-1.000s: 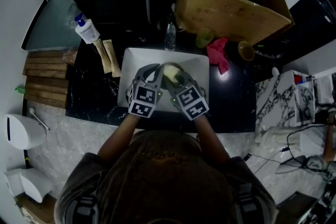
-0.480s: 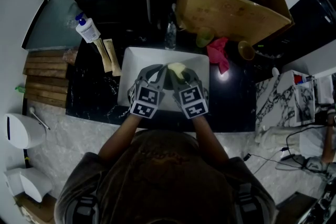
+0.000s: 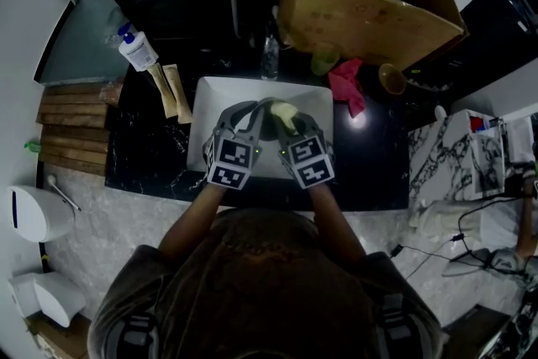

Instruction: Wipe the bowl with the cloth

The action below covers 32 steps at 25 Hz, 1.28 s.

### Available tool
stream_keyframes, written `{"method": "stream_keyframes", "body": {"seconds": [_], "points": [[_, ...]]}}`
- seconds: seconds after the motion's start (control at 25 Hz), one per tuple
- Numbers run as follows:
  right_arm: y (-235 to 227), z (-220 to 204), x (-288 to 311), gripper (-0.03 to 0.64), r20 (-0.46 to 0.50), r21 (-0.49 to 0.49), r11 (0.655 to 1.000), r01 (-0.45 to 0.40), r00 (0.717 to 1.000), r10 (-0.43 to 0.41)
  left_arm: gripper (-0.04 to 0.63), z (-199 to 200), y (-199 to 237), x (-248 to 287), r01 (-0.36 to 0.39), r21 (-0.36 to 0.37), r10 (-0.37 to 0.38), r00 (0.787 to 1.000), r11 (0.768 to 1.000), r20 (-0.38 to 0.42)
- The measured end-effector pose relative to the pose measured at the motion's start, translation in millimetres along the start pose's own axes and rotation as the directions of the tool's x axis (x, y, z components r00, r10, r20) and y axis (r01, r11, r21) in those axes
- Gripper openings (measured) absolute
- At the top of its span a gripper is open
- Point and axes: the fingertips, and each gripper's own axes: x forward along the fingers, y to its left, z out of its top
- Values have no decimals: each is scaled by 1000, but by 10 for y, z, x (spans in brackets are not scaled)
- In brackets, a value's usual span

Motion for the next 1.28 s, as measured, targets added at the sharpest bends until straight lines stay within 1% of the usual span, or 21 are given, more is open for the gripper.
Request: {"method": "stream_keyframes", "body": {"seconds": [0.16, 0.32, 0.52, 0.76, 1.04, 1.28], "points": [[100, -103, 32, 18, -34, 0, 998, -57, 998, 57, 44, -4, 32, 6, -4, -8, 4, 1000, 1000, -7], [162, -142, 39, 20, -46, -7, 996, -90, 995, 89, 44, -2, 33, 14, -6, -13, 6, 1000, 1000, -4], [298, -148, 54, 20, -43, -16, 990, -138, 990, 137, 44, 75, 53, 14, -11, -19, 11, 1000, 1000, 1], [495, -87, 69, 19, -18, -35, 980, -197, 980, 196, 44, 61, 56, 29, -14, -31, 14, 1000, 999, 0], [386, -8, -1, 20, -8, -77, 980, -185, 983, 185, 32, 6, 65, 30, -7, -33, 6, 1000, 999, -18], [343, 122, -38, 20, 17, -106, 981, -165, 986, 168, 32, -14, -33, 45, 21, -24, -22, 1000, 999, -21]]}}
